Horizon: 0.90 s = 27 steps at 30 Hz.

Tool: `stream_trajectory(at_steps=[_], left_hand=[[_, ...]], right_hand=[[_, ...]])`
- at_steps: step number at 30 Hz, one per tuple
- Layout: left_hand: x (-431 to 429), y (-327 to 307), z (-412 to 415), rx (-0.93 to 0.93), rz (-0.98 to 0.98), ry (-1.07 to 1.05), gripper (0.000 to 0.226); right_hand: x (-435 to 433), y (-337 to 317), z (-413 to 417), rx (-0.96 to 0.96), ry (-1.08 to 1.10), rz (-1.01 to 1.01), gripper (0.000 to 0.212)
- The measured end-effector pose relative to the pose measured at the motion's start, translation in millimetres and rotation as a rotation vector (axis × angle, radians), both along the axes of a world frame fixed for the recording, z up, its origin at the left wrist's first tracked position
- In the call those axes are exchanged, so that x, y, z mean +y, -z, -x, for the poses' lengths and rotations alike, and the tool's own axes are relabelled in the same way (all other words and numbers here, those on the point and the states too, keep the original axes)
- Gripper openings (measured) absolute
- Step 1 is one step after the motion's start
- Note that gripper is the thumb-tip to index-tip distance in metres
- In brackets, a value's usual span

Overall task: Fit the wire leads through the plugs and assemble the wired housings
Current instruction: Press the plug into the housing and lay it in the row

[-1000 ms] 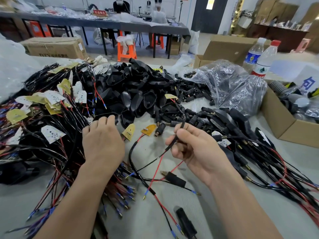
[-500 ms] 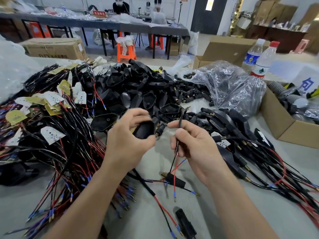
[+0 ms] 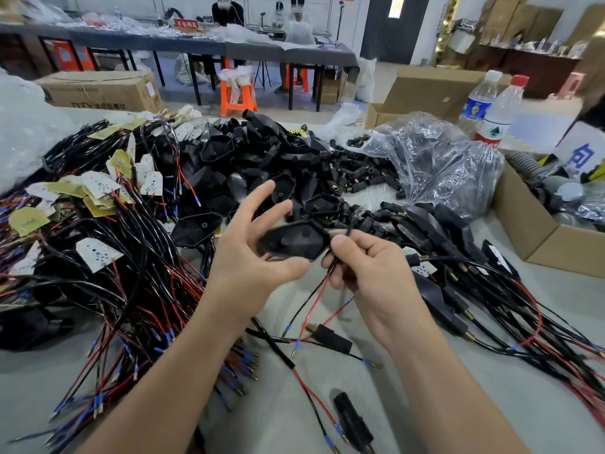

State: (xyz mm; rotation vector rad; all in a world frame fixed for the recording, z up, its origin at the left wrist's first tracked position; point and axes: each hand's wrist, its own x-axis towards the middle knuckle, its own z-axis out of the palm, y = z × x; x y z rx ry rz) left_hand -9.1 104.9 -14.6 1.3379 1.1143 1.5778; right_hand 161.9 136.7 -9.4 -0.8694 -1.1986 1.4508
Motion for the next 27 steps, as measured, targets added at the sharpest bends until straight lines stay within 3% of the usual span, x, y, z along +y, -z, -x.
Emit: stream_trajectory(at_steps=[2, 5, 9, 14, 20, 27], left_hand=[[0, 0, -4, -0.229, 0.016, 0.096, 0.072], [-1, -1, -7, -0.296, 0.055, 0.306, 0.04], [1, -5, 5, -0.43, 0.266, 0.235, 0.027], [6, 0, 6, -0.228, 0.507, 0.065, 0.034], [2, -2, 6, 0.081, 0.495, 0.228, 0.027], [-5, -8, 4, 0.065, 0.497, 0.31, 0.041]], right_hand=[[-2, -1, -1, 0.029, -0.04, 0.026, 0.021], [-7, 0, 2, -0.05, -0.141, 0.034, 0.03], [-5, -5, -1, -0.176, 0.012, -0.091, 0.018], [-3, -13, -8, -0.075, 0.134, -0.177, 0.024], [-2, -15, -13, 0.009, 0.181, -0.168, 0.022], [-3, -7, -14, -0.089, 0.194, -0.13, 0.019]])
